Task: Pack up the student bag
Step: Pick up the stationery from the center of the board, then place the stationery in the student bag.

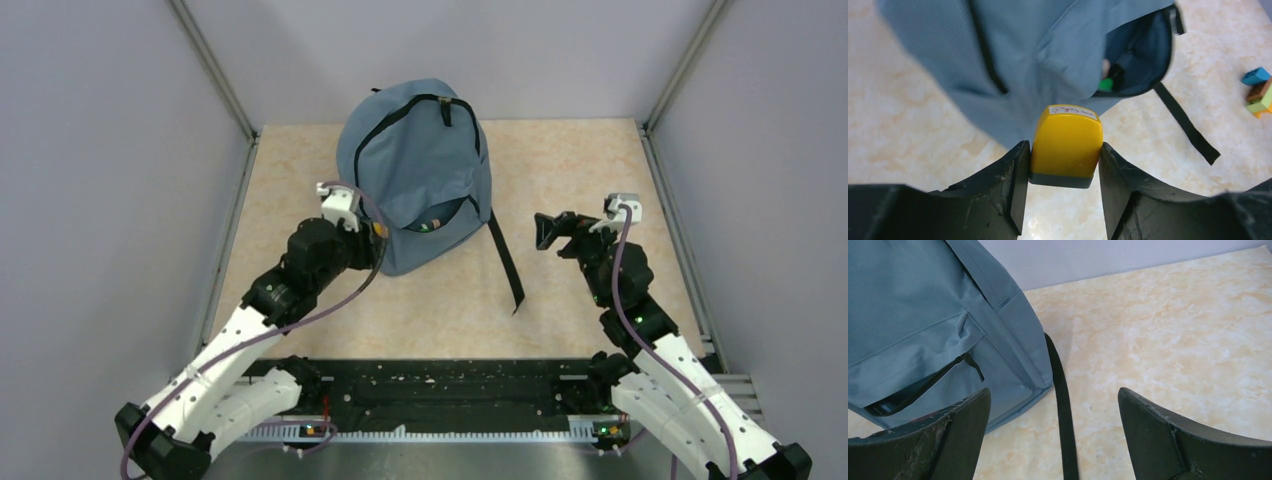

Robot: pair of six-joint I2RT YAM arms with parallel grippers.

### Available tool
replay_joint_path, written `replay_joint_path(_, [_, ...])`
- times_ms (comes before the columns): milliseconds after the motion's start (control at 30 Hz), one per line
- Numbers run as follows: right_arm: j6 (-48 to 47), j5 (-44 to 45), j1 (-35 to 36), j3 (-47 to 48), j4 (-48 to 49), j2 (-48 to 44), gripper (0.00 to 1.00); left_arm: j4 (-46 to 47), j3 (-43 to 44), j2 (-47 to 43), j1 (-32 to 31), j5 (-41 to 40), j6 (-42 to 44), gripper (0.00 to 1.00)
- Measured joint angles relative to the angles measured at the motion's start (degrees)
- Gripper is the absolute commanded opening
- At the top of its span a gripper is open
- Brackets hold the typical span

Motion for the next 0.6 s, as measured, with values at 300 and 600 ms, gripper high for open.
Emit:
replay_joint_path(300, [1.18,-0.44,0.0,0.0,0.04,0.02,0.95,10.69,14.6,21.77,-3.89,1.49,7.74,0.25])
replay_joint_path(600, [1.51,-1.4,0.0,0.0,-0.02,0.46,0.94,15.37,18.71,33.99,-3.91,3.41,6.97,0.31])
